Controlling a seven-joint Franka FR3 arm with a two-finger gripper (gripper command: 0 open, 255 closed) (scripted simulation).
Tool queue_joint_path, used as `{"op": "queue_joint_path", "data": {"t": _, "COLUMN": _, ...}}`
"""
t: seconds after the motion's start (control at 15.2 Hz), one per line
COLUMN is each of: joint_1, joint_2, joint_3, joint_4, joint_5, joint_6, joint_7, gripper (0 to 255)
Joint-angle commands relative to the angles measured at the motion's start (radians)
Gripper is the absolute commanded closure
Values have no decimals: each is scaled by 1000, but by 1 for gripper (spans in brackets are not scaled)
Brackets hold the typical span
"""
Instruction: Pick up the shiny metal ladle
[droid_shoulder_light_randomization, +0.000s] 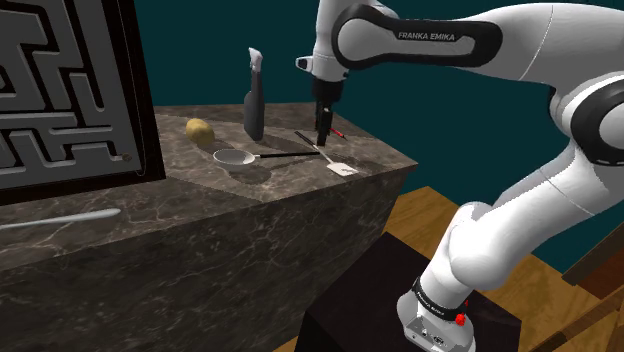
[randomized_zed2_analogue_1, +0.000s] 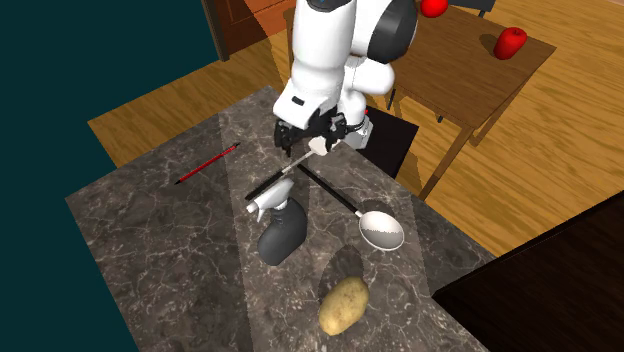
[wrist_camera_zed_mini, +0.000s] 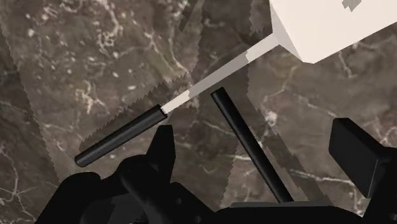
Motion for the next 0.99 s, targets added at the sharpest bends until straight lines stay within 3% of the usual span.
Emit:
{"op": "queue_joint_path", "data": {"t": 0.0, "joint_1": 26, "joint_2": 60, "joint_3": 15, "joint_4": 54, "joint_5": -10, "joint_6": 6, "joint_7": -68, "gripper": 0}}
{"op": "queue_joint_path", "data": {"t": 0.53, "joint_1": 120, "joint_2": 229, "joint_3": 96, "joint_4": 200, "joint_5": -52, "joint_6": 30, "joint_7": -287, "gripper": 0}}
{"op": "queue_joint_path", "data": {"t": 0.92, "joint_1": 120, "joint_2": 227, "joint_3": 96, "joint_4": 118, "joint_5": -54, "joint_6": 110, "joint_7": -277, "gripper": 0}}
